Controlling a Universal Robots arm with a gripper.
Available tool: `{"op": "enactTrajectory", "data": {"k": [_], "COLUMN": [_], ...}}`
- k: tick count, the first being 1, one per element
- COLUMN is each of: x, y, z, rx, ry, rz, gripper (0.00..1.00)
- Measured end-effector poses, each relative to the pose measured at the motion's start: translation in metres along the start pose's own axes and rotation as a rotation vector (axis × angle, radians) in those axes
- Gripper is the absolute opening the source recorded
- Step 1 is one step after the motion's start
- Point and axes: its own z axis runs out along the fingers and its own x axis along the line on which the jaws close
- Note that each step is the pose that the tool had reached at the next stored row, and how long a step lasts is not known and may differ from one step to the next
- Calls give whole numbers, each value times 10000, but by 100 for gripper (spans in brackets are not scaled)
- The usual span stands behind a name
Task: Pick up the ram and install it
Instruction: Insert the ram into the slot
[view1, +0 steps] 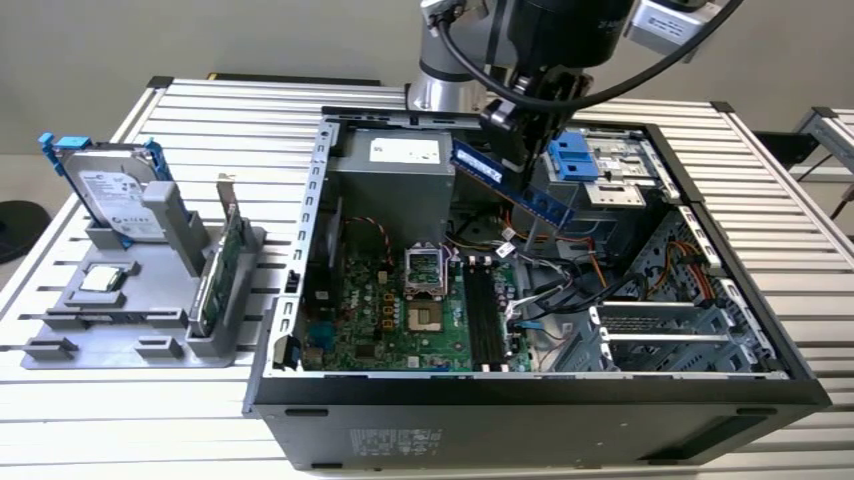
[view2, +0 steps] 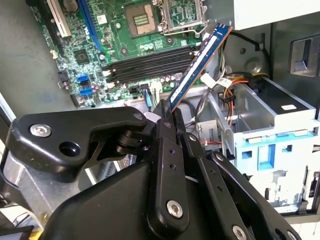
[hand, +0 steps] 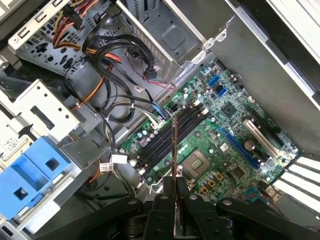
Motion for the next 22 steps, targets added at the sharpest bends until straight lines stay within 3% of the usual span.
{"op": "enactTrajectory", "data": {"k": [22], "x": [0], "y": [0], "z": [-1], "rx": [54], "ry": [-20], "rz": [831], "gripper": [0]}}
